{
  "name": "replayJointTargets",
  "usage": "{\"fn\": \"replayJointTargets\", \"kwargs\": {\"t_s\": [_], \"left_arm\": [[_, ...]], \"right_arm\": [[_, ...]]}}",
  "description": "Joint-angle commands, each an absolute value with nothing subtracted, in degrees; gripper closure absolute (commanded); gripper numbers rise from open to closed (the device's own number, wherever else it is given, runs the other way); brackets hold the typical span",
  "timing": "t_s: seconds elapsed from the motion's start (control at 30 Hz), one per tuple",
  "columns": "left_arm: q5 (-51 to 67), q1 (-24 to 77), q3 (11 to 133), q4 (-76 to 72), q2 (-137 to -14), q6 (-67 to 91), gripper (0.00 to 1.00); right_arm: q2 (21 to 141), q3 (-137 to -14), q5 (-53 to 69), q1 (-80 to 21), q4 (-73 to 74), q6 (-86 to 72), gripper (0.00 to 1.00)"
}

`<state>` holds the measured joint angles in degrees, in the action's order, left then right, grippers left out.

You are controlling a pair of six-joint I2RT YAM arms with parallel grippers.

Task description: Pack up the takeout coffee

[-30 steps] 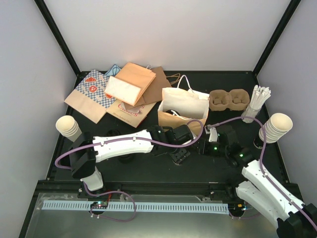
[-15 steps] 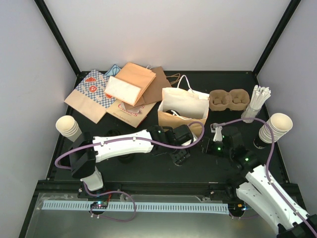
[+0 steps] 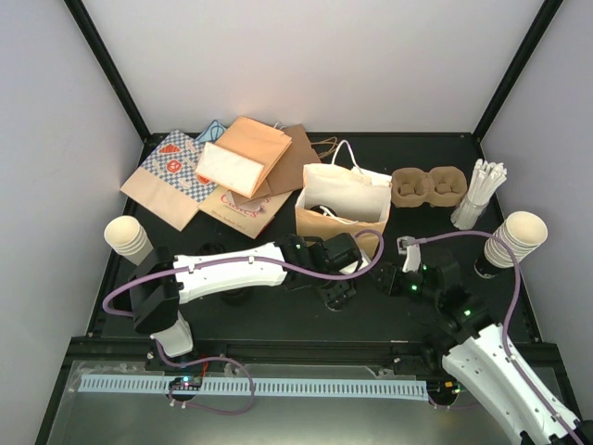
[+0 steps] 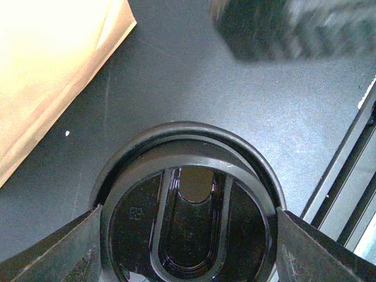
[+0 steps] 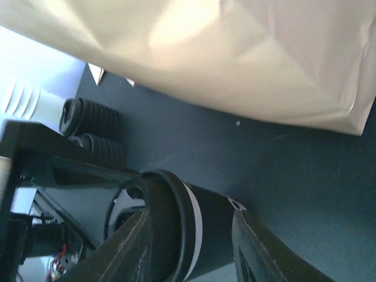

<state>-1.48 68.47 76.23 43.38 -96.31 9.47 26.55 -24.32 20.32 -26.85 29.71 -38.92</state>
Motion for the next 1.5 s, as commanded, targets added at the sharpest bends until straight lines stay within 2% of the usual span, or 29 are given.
{"fn": "replayJointTargets", "kwargs": {"t_s": [0.0, 0.37, 0.63, 1.47], "left_arm": [[1.9, 68.8, 74.0, 46.5, -97.0, 8.0, 0.28], [1.4, 68.8, 73.9, 46.1, -97.5, 7.1, 0.28], [1.2, 68.8, 73.9, 46.0, -97.6, 7.0, 0.28], [1.9, 68.8, 73.9, 45.5, -98.0, 6.9, 0.28]], "right_arm": [[29.2, -21.7, 27.2, -26.5, 24.4, -40.1, 0.59], [32.4, -18.2, 29.6, -26.5, 20.3, -42.0, 0.63], [32.1, -15.6, 30.3, -26.5, 16.1, -44.8, 0.74], [43.6, -15.9, 32.9, -26.5, 11.1, -44.4, 0.77]]}}
